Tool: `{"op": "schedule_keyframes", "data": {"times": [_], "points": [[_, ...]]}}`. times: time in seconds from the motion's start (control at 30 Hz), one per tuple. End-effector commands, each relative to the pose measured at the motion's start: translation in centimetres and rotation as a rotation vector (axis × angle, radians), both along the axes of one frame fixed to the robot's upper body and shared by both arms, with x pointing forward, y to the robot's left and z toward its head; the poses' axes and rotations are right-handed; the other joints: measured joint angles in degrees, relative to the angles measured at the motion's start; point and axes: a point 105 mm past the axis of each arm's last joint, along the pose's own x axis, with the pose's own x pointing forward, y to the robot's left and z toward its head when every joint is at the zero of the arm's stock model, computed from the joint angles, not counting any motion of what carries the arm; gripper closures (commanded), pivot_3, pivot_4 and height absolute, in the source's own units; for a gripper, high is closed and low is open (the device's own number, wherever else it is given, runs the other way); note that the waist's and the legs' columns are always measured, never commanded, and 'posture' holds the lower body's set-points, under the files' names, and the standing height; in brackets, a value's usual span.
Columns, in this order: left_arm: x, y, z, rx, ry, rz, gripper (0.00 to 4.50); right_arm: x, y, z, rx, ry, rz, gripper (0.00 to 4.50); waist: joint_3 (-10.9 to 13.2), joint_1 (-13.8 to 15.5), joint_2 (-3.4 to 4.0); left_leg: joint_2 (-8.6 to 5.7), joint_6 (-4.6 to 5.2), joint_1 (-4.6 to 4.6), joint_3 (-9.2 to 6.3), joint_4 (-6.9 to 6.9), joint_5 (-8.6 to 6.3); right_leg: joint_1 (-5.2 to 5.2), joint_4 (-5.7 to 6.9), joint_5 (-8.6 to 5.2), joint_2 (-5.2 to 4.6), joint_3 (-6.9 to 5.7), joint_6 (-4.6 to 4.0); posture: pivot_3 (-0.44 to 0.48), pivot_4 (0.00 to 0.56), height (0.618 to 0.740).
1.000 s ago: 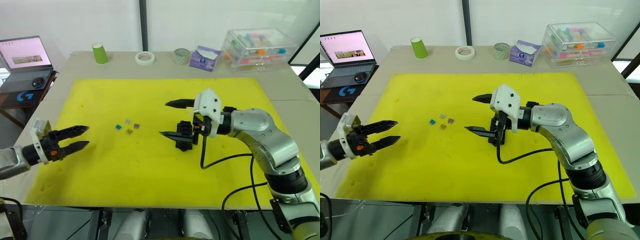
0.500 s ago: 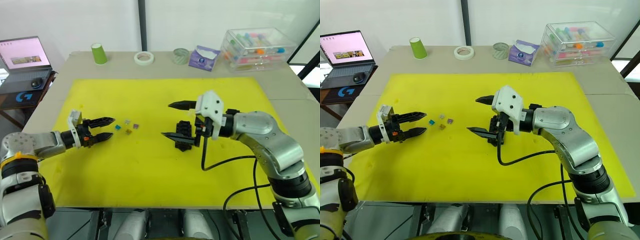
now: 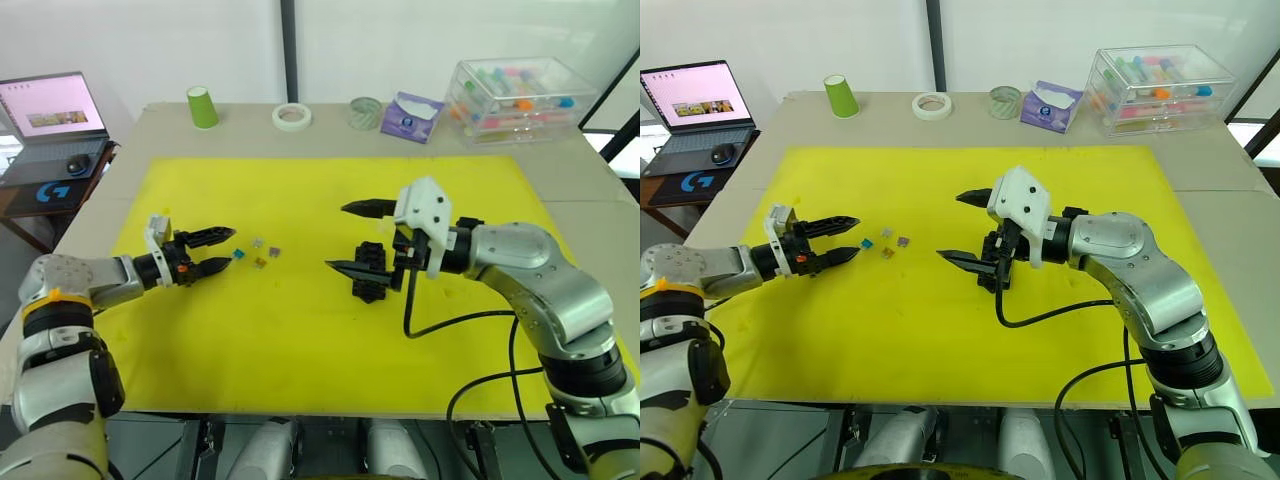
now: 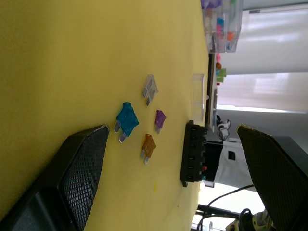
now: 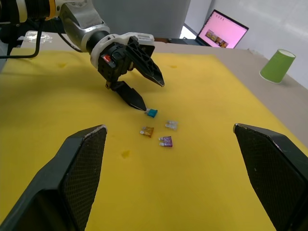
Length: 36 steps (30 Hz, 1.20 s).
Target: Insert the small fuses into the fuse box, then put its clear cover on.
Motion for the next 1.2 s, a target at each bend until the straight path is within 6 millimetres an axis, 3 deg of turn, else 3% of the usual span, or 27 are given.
{"op": "schedule_keyframes", "data": {"times": [0.03,0.47,0.7,1.07,1.2], "points": [[0.4,-0.5,-0.4,0.015,0.010,-0.006,0.00,-0.5,0.3,1.5,0.017,-0.065,0.021,0.04,0.0,0.0,0.00,0.00,0.00,0.00,0.00,0.00,0.00,0.00,0.00,0.00,0.00,0.00,0.00,0.000,0.150,0.740],[1.2,-1.5,-0.6,0.031,-0.009,-0.028,0.00,-0.2,0.3,1.5,0.014,-0.061,0.008,0.04,0.0,1.1,-0.01,-0.03,0.00,0.00,0.01,0.08,0.00,0.05,0.00,0.00,0.00,-0.01,0.00,0.000,0.150,0.740],[1.3,-1.8,-1.3,0.047,0.010,-0.033,2.34,-0.1,0.2,1.4,0.015,-0.059,0.000,0.00,0.0,1.0,-0.01,-0.03,-0.02,0.00,0.01,0.08,0.01,0.02,0.01,0.00,0.00,0.00,0.00,0.000,0.150,0.740],[1.6,-1.7,-2.1,0.090,0.019,-0.027,2.34,-0.2,0.4,2.0,0.012,-0.067,0.000,0.00,0.0,1.0,-0.01,-0.03,-0.02,0.00,0.01,0.08,0.01,0.03,0.02,0.00,0.00,0.00,0.00,0.000,0.150,0.740],[1.6,-1.6,-2.6,0.117,0.025,-0.028,3.28,-0.1,0.5,2.1,0.012,-0.069,0.000,0.00,0.0,1.0,-0.01,-0.03,-0.02,0.00,0.01,0.08,0.02,0.03,0.02,0.00,0.00,0.00,0.00,0.000,0.150,0.740]]}}
